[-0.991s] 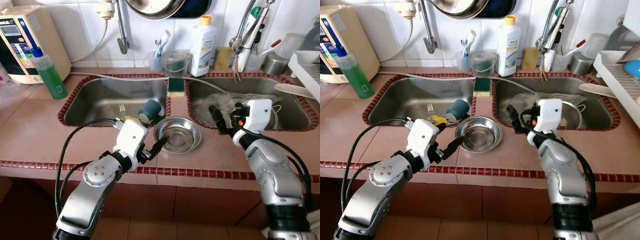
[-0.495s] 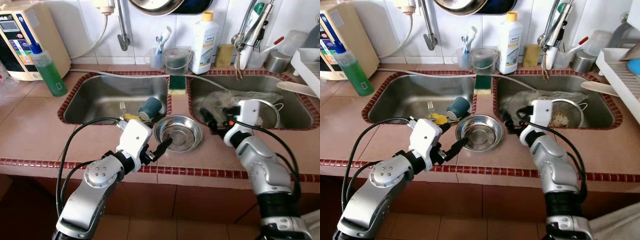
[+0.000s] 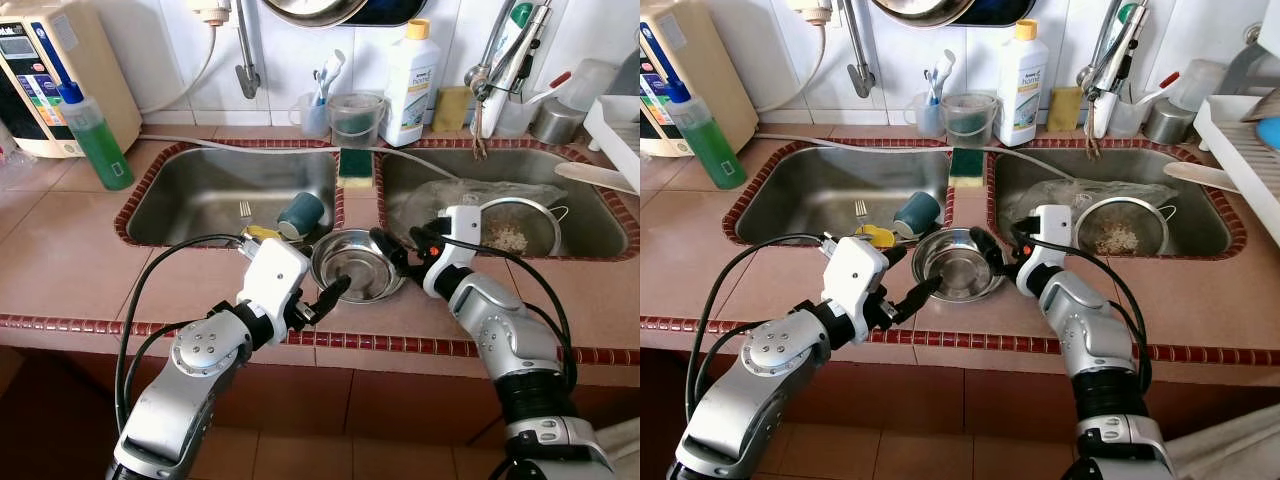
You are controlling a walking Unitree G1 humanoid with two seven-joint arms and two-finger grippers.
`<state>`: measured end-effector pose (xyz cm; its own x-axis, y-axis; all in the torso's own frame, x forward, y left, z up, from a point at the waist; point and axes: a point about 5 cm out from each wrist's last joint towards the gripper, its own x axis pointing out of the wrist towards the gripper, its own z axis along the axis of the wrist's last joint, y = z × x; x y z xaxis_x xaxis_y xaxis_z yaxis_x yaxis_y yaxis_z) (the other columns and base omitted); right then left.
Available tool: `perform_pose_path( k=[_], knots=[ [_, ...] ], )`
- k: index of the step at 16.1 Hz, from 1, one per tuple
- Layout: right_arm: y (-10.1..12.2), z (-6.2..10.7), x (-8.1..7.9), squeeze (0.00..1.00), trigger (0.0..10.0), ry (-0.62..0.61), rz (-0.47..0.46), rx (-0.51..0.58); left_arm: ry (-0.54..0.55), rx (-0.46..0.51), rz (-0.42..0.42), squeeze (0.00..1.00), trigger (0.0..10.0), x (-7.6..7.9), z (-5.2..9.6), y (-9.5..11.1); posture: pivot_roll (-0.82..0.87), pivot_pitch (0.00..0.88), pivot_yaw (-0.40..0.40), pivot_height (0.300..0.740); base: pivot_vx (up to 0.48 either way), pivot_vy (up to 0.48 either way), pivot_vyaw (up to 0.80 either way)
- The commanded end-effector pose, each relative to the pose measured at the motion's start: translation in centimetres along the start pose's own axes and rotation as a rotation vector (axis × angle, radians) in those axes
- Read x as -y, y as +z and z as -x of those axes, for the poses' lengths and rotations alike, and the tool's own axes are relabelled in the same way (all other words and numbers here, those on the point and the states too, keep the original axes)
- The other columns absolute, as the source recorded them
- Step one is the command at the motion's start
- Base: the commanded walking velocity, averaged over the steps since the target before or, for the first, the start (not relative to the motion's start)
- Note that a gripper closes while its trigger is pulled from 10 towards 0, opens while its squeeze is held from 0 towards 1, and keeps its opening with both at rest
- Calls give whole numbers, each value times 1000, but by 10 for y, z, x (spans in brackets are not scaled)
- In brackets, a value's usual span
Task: Kitchen organization
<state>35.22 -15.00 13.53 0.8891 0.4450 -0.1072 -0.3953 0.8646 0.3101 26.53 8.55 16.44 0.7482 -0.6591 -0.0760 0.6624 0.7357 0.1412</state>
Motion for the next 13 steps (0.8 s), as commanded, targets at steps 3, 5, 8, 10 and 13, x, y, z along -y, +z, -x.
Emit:
perform_pose_path(
  k=[3,5,8,10,13],
  knots=[
    [-4,-4,-3,0,10000,23,-38,-34,-20,17,1,0,10000,4,2,5,-142,75,33,740,0,0,0],
    [-8,-4,0,0,10000,17,-75,-61,-21,19,0,0,10000,4,2,6,-142,75,32,740,0,0,0],
    [-13,-4,3,0,4667,-3,-108,-84,-18,21,3,0,10000,3,2,7,-143,73,31,740,0,0,0],
    [-13,-5,6,0,2078,-13,-137,-89,-26,20,6,0,10000,4,1,7,-144,71,31,740,0,0,0],
    [-12,-6,8,0,0,-19,-160,-95,-52,13,0,0,10000,8,2,5,-143,67,30,740,0,0,0]
  ],
)
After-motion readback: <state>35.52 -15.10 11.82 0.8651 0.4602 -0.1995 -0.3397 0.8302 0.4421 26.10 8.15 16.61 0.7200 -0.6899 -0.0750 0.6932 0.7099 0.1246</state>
